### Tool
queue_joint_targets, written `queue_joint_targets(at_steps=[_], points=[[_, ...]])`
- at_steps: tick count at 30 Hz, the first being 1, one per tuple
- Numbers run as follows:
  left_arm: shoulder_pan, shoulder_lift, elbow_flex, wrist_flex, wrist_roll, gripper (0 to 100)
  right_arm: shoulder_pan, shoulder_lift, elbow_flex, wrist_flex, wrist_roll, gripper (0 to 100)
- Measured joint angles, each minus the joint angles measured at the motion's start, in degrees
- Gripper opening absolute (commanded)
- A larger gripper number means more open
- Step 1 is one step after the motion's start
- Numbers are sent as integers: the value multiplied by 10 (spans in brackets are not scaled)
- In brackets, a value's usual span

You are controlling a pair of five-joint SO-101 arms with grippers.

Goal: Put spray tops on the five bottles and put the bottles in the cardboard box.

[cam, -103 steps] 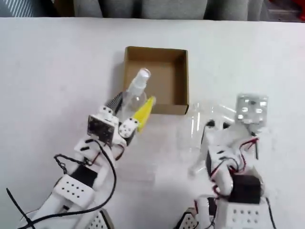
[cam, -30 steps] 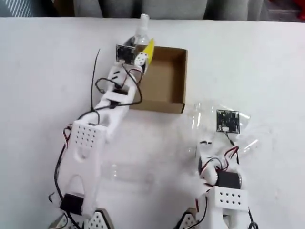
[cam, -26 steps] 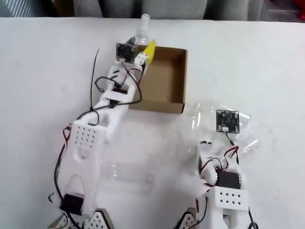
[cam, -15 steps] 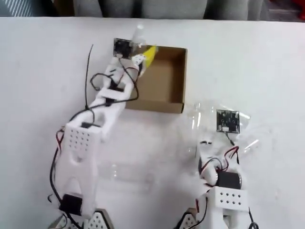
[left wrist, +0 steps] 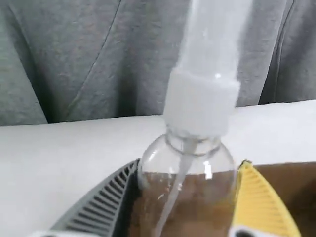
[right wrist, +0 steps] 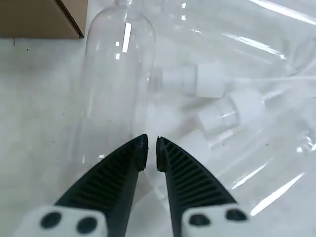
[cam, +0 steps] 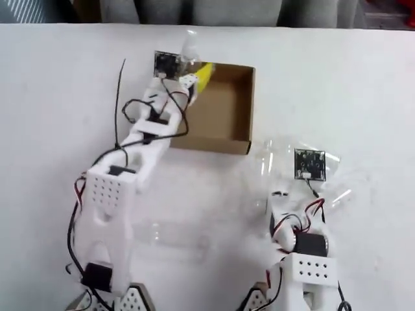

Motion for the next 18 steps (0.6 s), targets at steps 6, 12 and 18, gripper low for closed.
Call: queue_joint_targets(at_steps=[6, 12, 18], points=[[-13, -52, 62, 4, 0, 302, 0, 0, 0, 0, 0, 21], [-11, -143, 151, 9, 0, 302, 4, 0, 19, -40, 0, 18], [-11, -187, 186, 9, 0, 302, -2, 0, 21, -50, 0, 18]])
